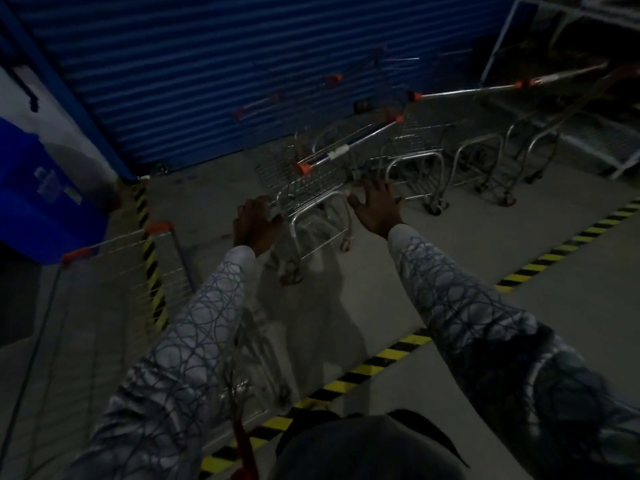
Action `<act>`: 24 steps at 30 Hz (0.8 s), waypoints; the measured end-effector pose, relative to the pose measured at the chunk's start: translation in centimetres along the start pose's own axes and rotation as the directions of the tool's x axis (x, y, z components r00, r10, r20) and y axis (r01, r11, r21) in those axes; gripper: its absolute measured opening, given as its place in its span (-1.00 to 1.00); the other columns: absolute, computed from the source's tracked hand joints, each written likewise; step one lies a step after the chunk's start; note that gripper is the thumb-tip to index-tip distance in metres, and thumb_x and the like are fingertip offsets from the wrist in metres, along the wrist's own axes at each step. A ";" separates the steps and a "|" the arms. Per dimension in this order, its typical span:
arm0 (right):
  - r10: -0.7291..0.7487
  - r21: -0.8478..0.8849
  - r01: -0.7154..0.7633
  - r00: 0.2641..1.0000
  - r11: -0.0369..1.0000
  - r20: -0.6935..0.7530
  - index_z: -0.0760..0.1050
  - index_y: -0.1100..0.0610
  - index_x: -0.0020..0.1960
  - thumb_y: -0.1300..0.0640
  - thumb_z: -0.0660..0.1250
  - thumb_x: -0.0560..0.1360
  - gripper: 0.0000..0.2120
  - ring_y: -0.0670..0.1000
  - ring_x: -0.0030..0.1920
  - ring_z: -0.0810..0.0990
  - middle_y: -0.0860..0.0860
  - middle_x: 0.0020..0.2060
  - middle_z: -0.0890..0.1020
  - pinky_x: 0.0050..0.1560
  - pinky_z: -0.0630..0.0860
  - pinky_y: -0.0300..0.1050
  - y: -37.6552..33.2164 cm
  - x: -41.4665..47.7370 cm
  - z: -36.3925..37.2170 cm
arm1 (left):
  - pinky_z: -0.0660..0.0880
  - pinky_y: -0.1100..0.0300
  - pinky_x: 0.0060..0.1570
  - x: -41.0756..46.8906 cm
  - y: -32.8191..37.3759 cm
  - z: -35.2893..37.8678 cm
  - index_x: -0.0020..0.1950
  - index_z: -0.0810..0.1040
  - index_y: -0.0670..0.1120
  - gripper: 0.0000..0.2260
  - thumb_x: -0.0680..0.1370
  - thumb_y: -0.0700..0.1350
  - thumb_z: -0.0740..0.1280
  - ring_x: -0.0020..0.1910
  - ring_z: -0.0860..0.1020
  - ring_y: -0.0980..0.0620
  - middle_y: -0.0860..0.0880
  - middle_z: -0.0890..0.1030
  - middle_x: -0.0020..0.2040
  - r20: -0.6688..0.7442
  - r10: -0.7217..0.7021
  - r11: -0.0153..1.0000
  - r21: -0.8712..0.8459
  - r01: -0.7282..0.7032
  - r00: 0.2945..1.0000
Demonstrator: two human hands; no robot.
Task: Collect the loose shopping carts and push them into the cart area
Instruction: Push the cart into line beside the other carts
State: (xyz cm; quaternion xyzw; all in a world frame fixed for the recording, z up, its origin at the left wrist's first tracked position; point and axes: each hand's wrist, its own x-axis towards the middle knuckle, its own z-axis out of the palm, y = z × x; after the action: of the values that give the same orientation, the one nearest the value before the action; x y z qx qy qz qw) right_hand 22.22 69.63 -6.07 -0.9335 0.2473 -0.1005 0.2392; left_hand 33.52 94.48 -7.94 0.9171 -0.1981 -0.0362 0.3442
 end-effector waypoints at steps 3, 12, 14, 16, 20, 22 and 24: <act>0.124 0.246 -0.122 0.992 0.962 0.010 0.56 -0.05 0.24 -0.40 0.19 0.46 -0.44 0.21 0.44 0.37 0.11 0.39 0.50 0.43 0.27 0.25 1.3 3.9 0.9 | 0.52 0.05 0.16 3.4 2.2 1.9 0.20 0.56 0.02 -0.70 0.48 -0.03 0.44 0.18 0.58 -0.10 -0.03 0.62 0.11 0.061 -0.127 0.925 -0.353 0.141 0.990; 0.197 0.372 -0.213 0.977 0.904 0.081 0.64 0.12 0.12 -0.13 0.35 0.54 -0.66 0.20 0.17 0.61 0.18 0.10 0.68 0.22 0.49 0.02 6.1 16.7 2.1 | 0.52 0.12 -0.14 13.5 7.9 7.9 0.01 0.62 -0.04 -0.92 0.57 -0.10 0.34 -0.25 0.62 -0.01 -0.06 0.66 -0.13 0.363 -0.367 0.483 -0.712 0.509 0.856; 0.147 0.362 -0.181 0.982 0.914 0.120 0.62 0.05 0.13 -0.04 0.36 0.57 -0.78 0.18 0.18 0.60 0.11 0.14 0.67 0.25 0.48 -0.02 7.3 19.8 1.9 | 0.53 0.15 -0.28 16.5 8.9 9.8 -0.02 0.59 -0.05 -0.95 0.57 -0.13 0.34 -0.36 0.58 0.02 -0.06 0.62 -0.19 0.293 -0.363 0.532 -0.714 0.455 0.885; 0.085 0.356 -0.133 0.986 0.925 0.147 0.60 0.02 0.13 -0.04 0.35 0.56 -0.79 0.19 0.21 0.58 0.10 0.19 0.64 0.31 0.46 0.14 8.8 23.2 1.6 | 0.60 0.05 -0.14 19.8 9.2 12.0 -0.09 0.58 0.01 -0.96 0.48 -0.09 0.36 -0.25 0.62 -0.02 -0.07 0.63 -0.13 0.137 -0.298 0.723 -0.614 0.318 0.944; -0.055 0.214 0.020 0.986 0.977 0.159 0.58 0.22 0.19 0.07 0.35 0.58 -0.73 0.24 0.24 0.56 0.20 0.17 0.64 0.33 0.36 0.20 11.6 30.3 0.3 | 0.55 -0.13 0.15 26.6 8.7 17.0 -0.18 0.59 0.11 -0.93 0.38 -0.06 0.41 -0.10 0.65 0.04 0.10 0.68 -0.18 -0.083 -0.135 0.949 -0.299 0.104 0.987; -0.063 0.160 0.034 0.981 0.987 0.182 0.54 0.18 0.29 0.02 0.35 0.57 -0.64 0.26 0.30 0.52 0.21 0.23 0.61 0.34 0.35 0.19 12.9 33.8 0.2 | 0.54 -0.10 0.16 28.5 10.2 17.9 -0.10 0.60 0.13 -0.88 0.38 0.04 0.40 -0.07 0.64 0.05 0.12 0.67 -0.16 -0.070 -0.177 0.973 -0.160 0.164 0.982; -0.053 0.107 0.033 0.980 0.994 0.193 0.45 0.09 0.41 -0.13 0.28 0.53 -0.48 0.25 0.43 0.38 0.17 0.39 0.49 0.39 0.31 0.28 14.0 36.9 0.7 | 0.55 -0.02 0.12 29.7 11.6 18.5 -0.04 0.61 0.06 -0.80 0.39 0.09 0.40 0.00 0.64 -0.04 0.04 0.69 -0.09 -0.045 -0.210 0.973 -0.112 0.204 0.977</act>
State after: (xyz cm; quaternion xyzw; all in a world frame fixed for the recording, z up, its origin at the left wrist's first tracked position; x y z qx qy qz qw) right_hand 48.26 40.39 -11.07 -0.9303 0.1969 -0.0262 0.3082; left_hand 53.11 63.62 -12.48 0.9137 -0.0894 -0.0565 0.3924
